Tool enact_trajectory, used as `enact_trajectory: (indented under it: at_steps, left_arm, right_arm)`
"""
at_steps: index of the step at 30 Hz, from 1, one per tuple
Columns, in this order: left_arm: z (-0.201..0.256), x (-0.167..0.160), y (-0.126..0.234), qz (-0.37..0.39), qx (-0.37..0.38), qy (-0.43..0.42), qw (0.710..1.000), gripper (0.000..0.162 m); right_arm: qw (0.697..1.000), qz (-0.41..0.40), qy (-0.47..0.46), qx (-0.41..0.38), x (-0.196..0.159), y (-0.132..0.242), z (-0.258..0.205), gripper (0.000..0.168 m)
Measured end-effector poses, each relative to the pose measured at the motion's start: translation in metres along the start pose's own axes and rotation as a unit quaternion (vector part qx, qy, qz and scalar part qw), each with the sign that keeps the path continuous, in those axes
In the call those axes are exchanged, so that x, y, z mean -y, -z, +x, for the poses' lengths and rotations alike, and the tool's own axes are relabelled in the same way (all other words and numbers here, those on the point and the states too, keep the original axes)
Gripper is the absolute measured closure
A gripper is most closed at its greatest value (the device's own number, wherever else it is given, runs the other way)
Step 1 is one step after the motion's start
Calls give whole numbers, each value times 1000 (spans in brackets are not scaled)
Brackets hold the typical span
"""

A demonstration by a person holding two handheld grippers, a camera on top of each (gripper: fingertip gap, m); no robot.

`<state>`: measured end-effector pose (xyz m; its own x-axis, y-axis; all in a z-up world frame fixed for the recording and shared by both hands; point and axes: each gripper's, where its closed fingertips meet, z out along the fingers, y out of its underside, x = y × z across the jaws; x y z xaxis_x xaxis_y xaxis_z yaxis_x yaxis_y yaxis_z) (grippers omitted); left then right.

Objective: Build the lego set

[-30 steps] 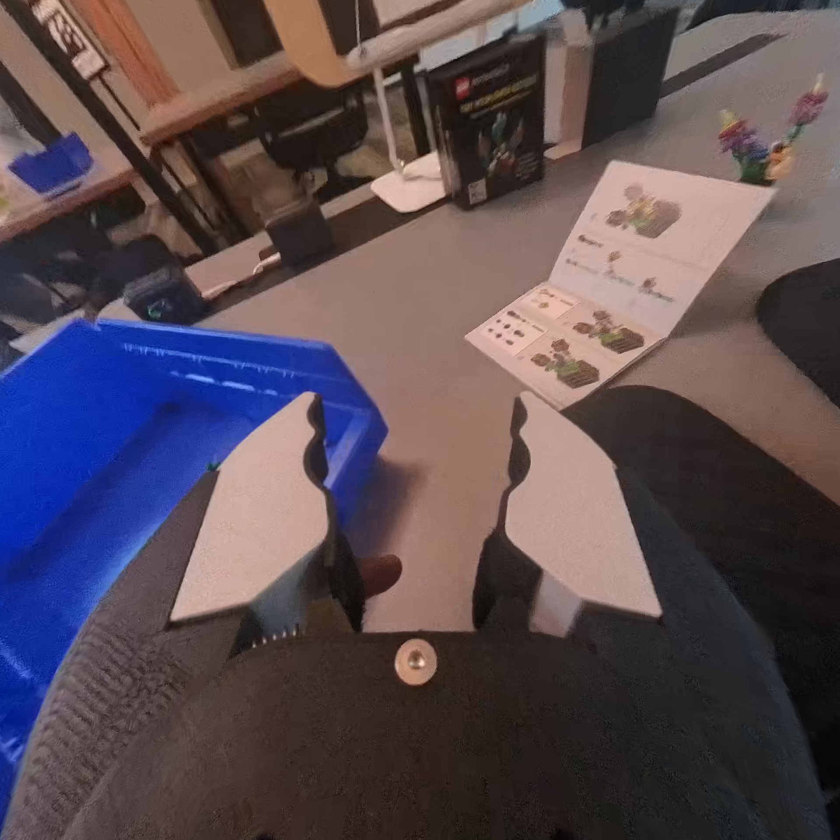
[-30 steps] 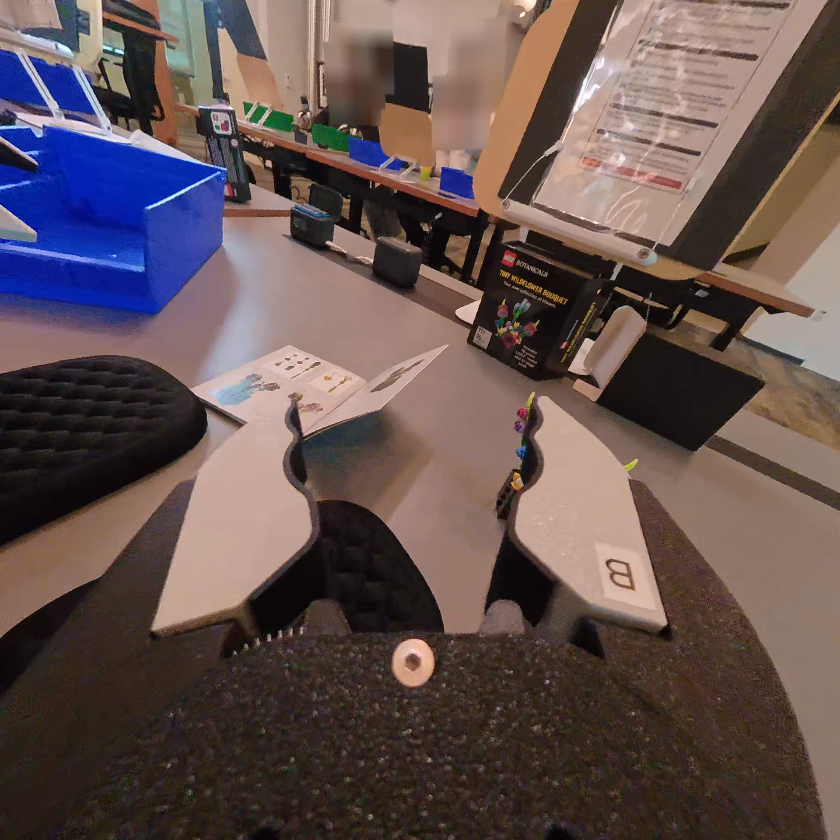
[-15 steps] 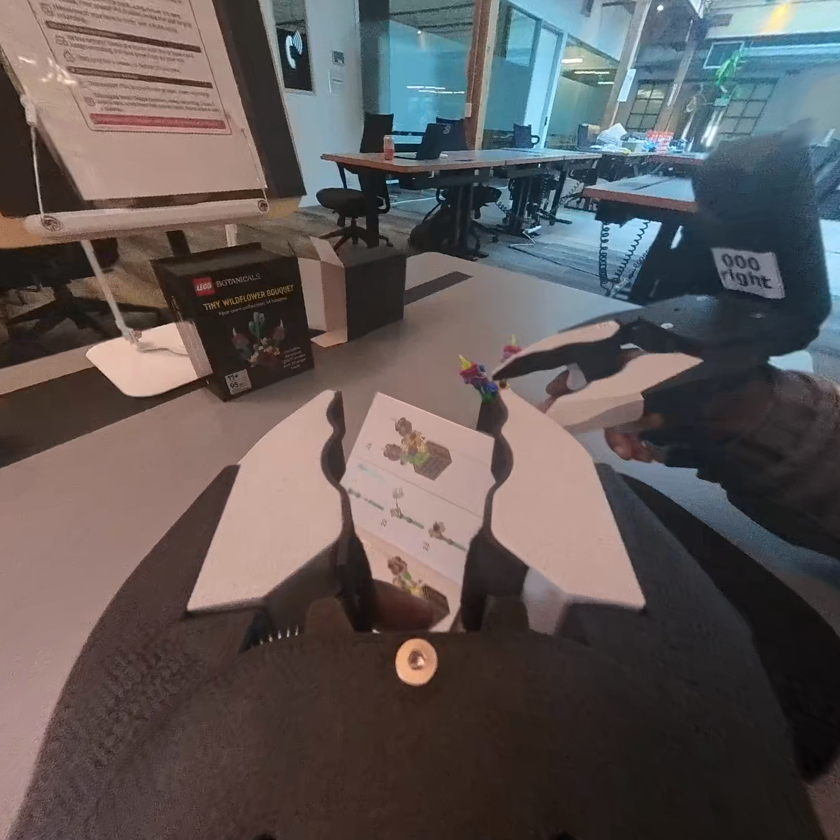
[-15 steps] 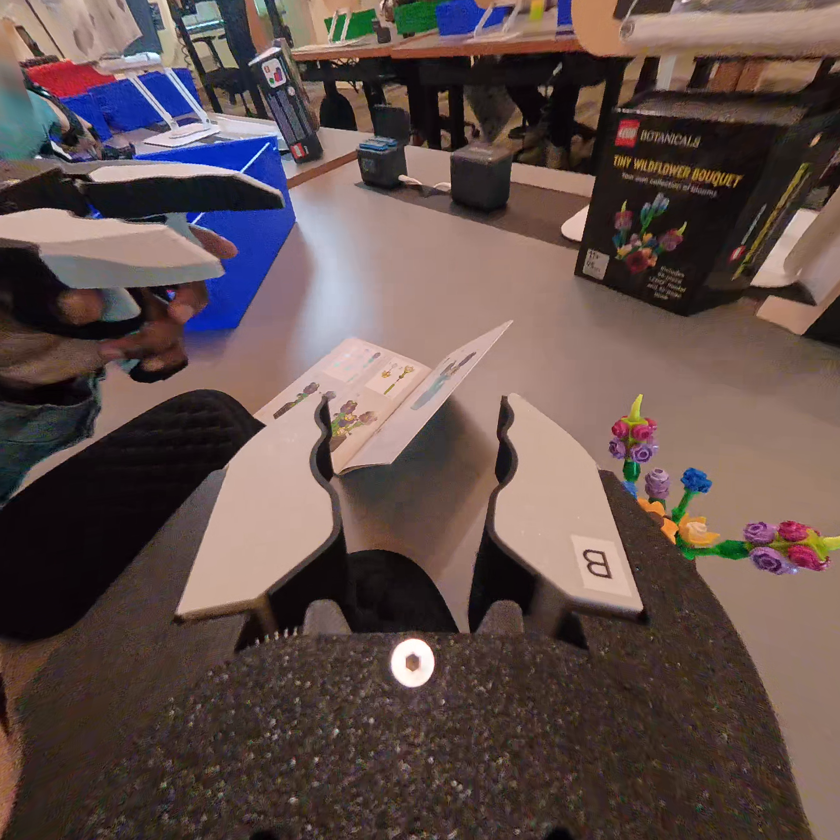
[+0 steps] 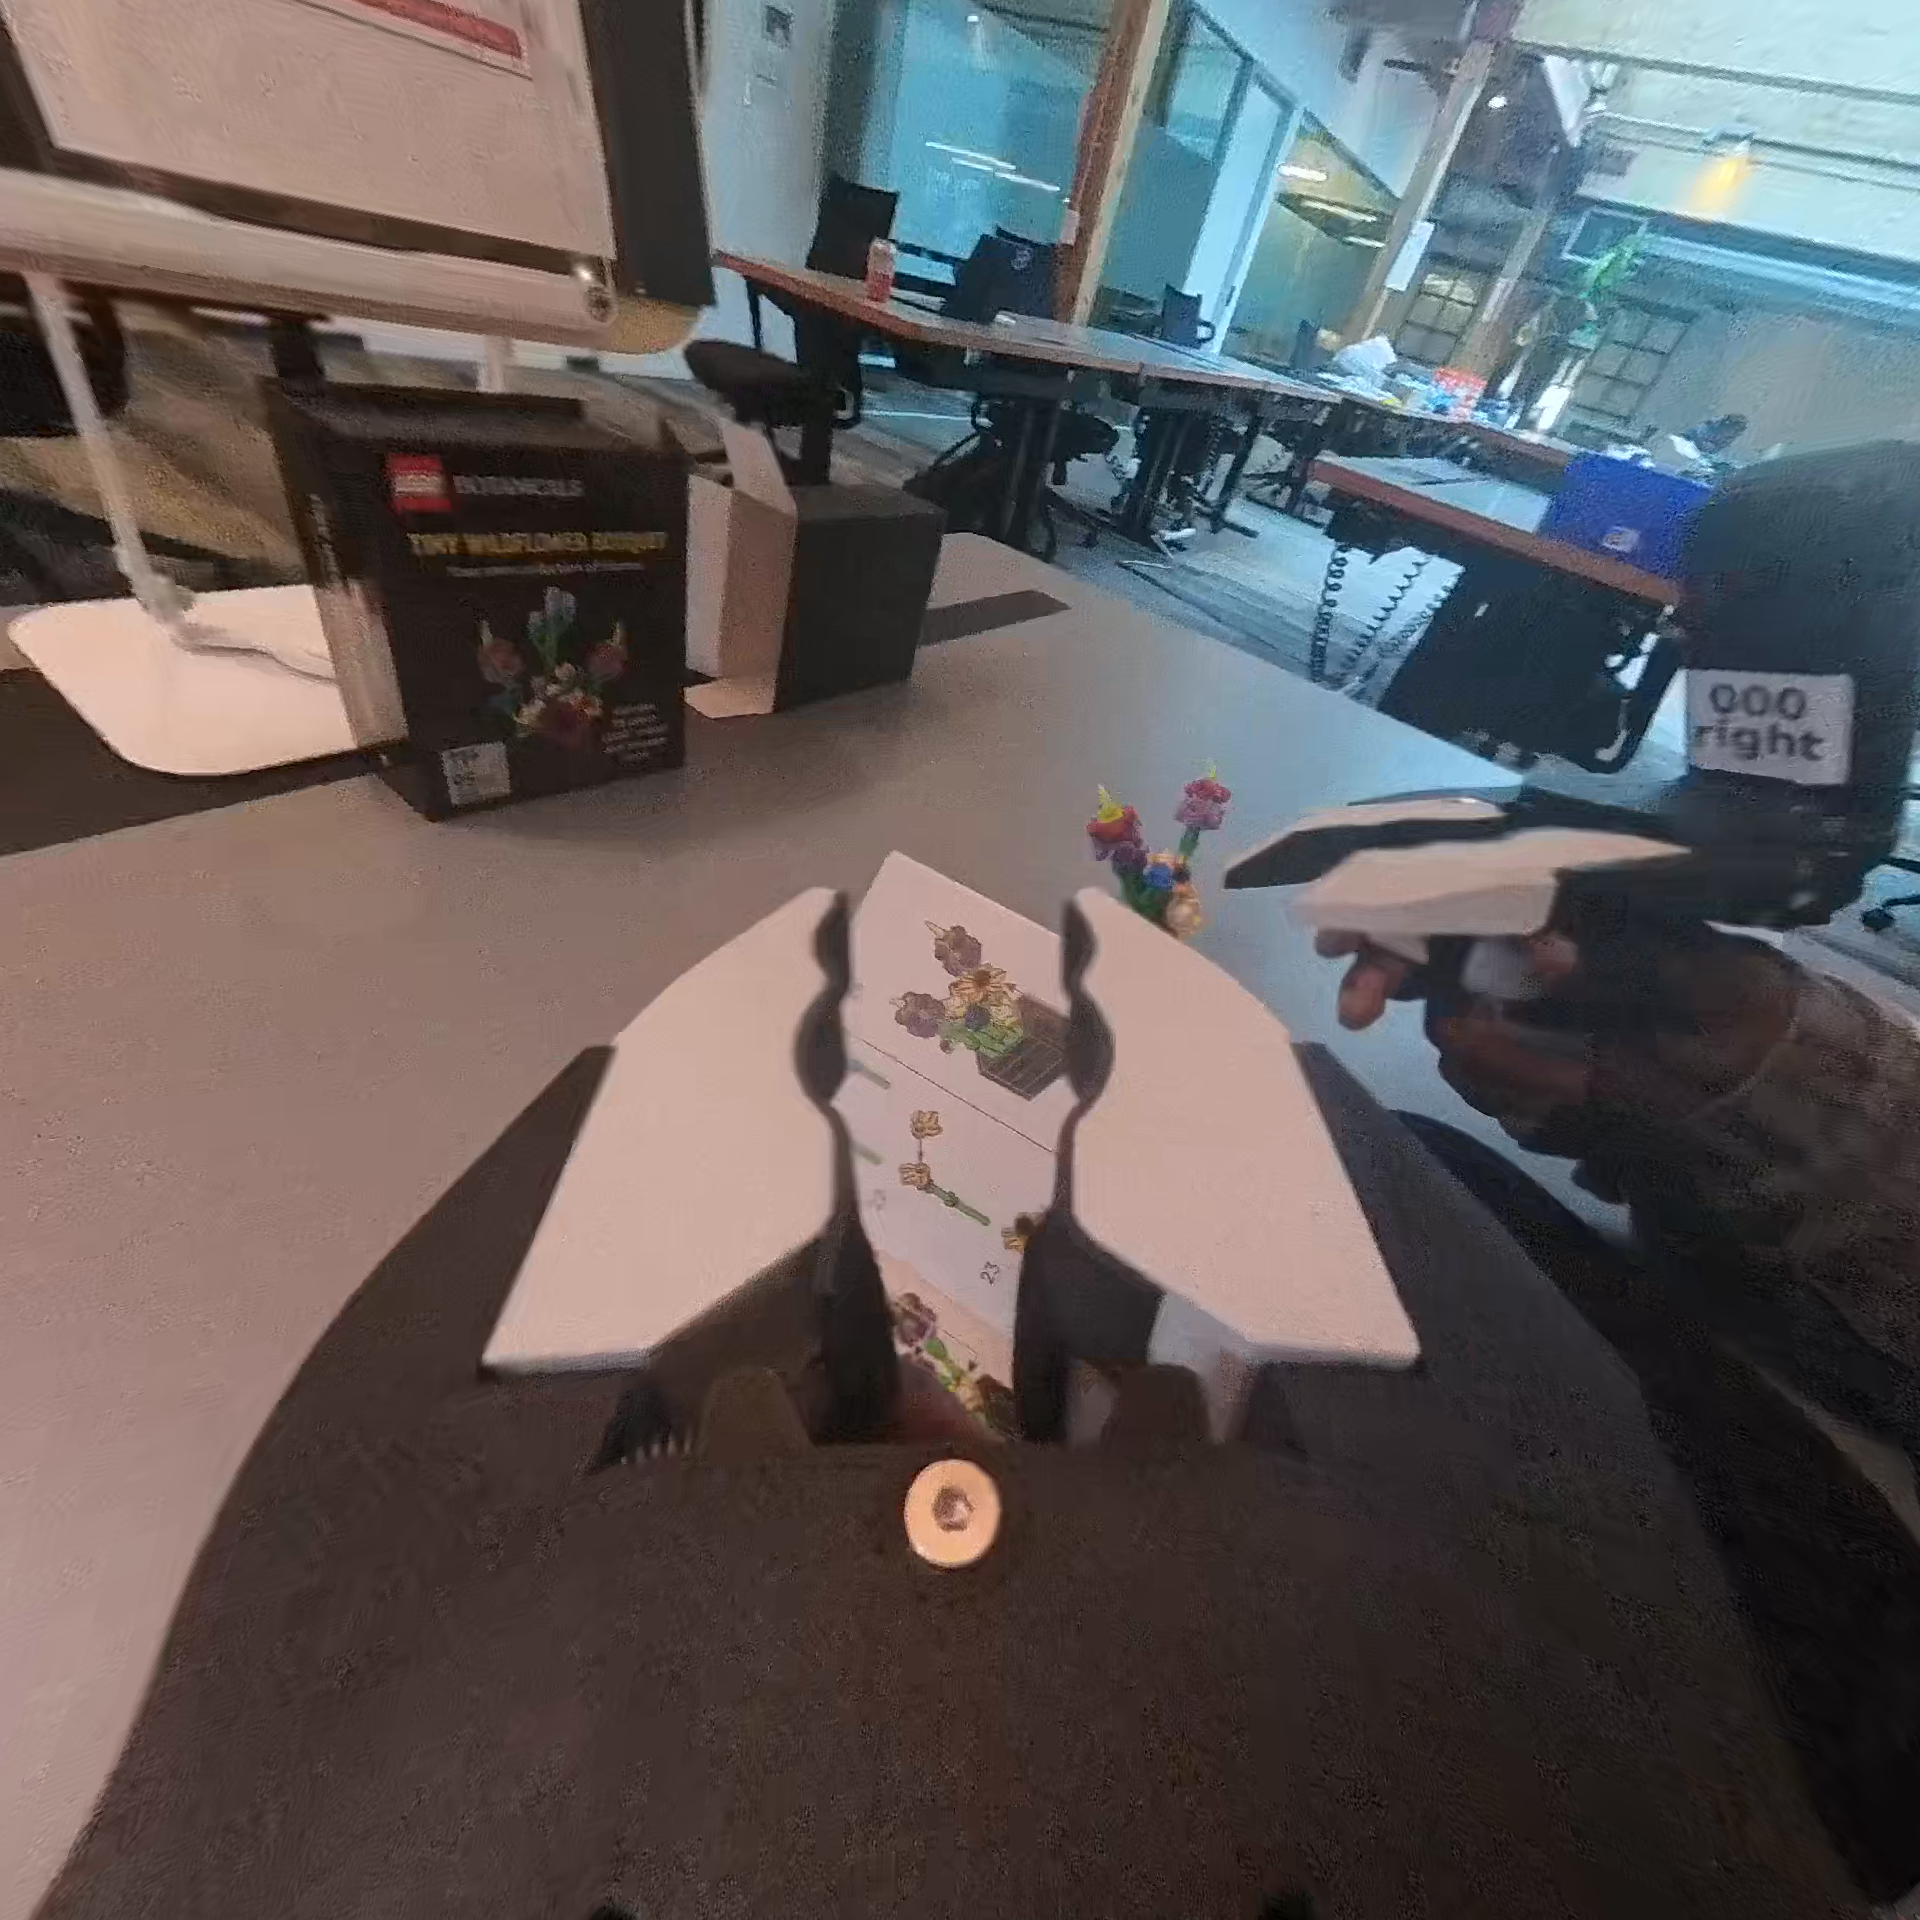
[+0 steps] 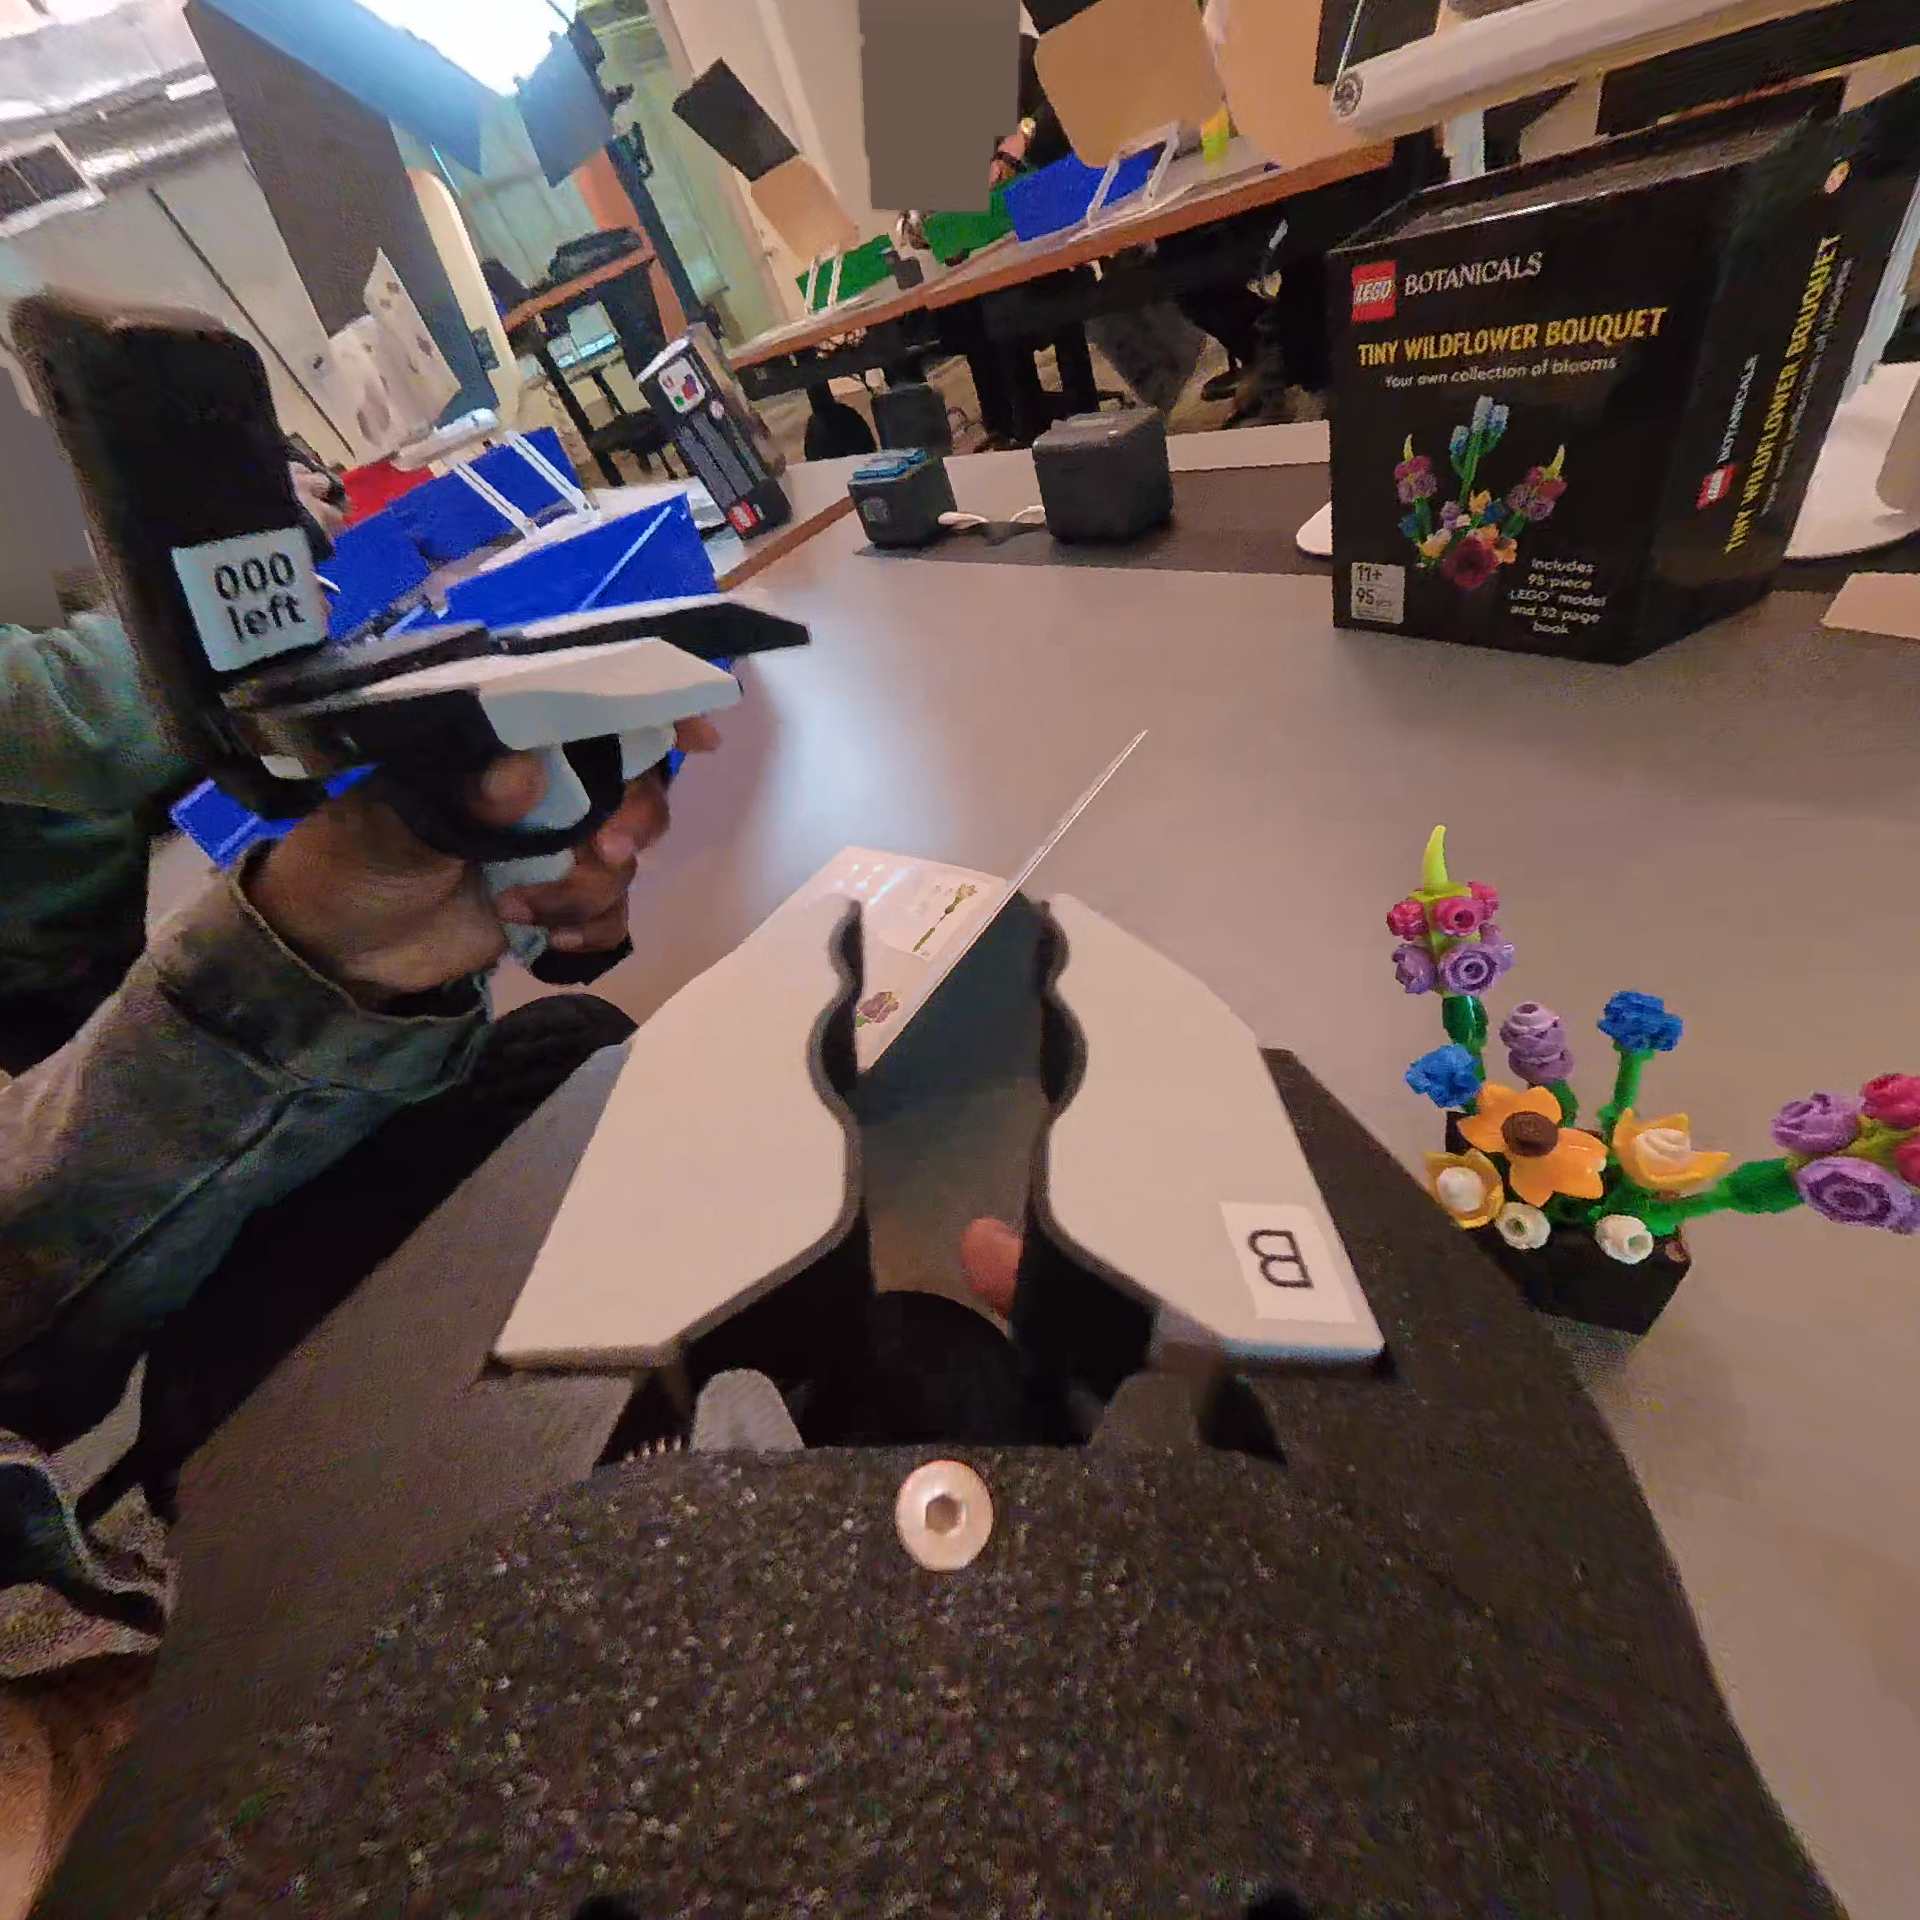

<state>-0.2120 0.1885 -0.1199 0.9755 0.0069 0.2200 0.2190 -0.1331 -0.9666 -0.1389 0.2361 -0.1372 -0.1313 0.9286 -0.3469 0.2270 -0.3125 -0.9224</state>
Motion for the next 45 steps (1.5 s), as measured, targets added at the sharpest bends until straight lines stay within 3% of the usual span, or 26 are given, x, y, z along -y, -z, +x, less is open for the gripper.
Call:
enact_trajectory:
  at_steps: [1,2,4,7,10,16,23,31,37,45]
  left_arm:
    - [4,-2,-2,9,-19,1,1000,140]
    - [6,-5,-5,24,-31,-3,999,145]
    - [1,-17,-8,17,-18,-13,1000,149]
    - [-9,-25,-9,-4,10,-28,1000,148]
    - [-9,-42,-13,-53,-3,-3,999,145]
    - [-10,-50,-16,-71,-25,32,997,149]
    - [-14,-59,-20,-99,-22,56,993,149]
    - [-6,-59,-20,-101,-54,59,992,139]
    - [2,-63,-21,-114,-68,29,991,138]
    - [2,-58,-19,-95,-87,57,990,132]
  right_arm:
    - [1000,18,-16,-6,3,-1,4,160]
    - [999,29,-31,-20,4,-2,11,168]
    - [998,18,-49,-38,-2,-6,18,168]
    - [997,-14,-69,-37,-13,-15,17,156]
    - [995,-44,-93,-16,-21,-24,12,153]
    - [977,-41,-203,56,-23,-34,2,159]
    - [955,-20,-268,126,-17,-38,-19,168]
    - [953,-26,-263,147,-18,-43,-31,158]
    - [952,-15,-263,155,-17,-43,-32,165]
    - [952,-10,-262,161,-16,-41,-32,168]
